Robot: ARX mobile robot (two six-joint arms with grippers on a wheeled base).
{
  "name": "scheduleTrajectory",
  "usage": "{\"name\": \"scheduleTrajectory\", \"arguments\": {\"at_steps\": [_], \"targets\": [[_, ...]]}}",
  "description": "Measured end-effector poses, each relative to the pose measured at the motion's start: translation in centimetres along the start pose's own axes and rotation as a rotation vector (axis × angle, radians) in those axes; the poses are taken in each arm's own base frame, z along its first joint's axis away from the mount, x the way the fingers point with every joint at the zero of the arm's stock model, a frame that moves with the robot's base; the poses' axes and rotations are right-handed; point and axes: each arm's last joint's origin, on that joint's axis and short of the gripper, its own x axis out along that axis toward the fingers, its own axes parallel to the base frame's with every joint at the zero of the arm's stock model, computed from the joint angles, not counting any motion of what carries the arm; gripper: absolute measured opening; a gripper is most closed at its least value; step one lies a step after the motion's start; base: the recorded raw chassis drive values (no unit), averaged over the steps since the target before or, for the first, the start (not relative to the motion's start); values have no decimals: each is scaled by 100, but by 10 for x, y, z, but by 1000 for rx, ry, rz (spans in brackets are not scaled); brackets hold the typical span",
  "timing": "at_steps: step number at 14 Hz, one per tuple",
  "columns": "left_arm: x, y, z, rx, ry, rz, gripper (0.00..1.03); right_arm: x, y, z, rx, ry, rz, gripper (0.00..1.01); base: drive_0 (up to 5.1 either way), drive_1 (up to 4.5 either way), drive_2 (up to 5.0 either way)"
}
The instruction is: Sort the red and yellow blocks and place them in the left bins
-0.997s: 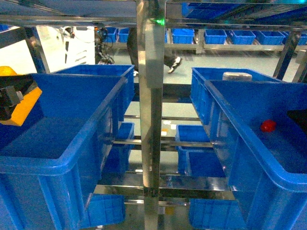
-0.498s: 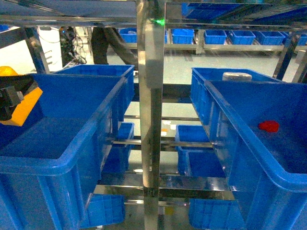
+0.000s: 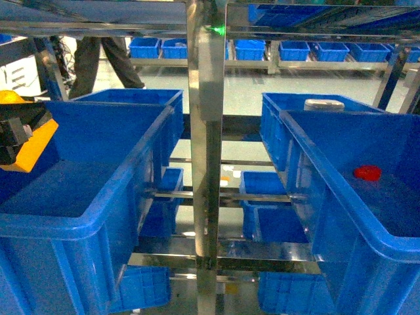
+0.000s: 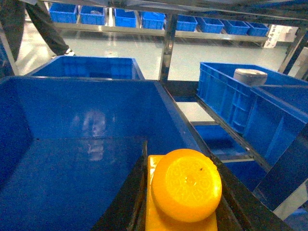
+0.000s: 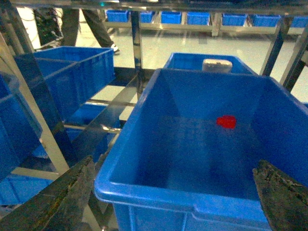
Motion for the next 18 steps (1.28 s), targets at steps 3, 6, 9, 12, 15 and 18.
{"name": "scheduleTrajectory", "arguments": {"at_steps": [3,6,9,12,15,18], "targets": [[-1,8,-6,-11,41,21,26,1,0,-1,2,8,-2,98,0,0,0],[10,24,-17,-26,106,49,26,1,0,-1,2,8,-2,98,0,0,0],[45,45,-20,-30,151,53,26,1,0,-1,1,7,-2,98,0,0,0],[88,58,-19,-25,172,40,26,1,0,-1,1,7,-2,98,0,0,0],[157,93,-35,58,272,53,26,1,0,-1,1,7,-2,98,0,0,0],[159,103,-37,81,293,75,35,1,0,-1,1,7,-2,98,0,0,0]]}}
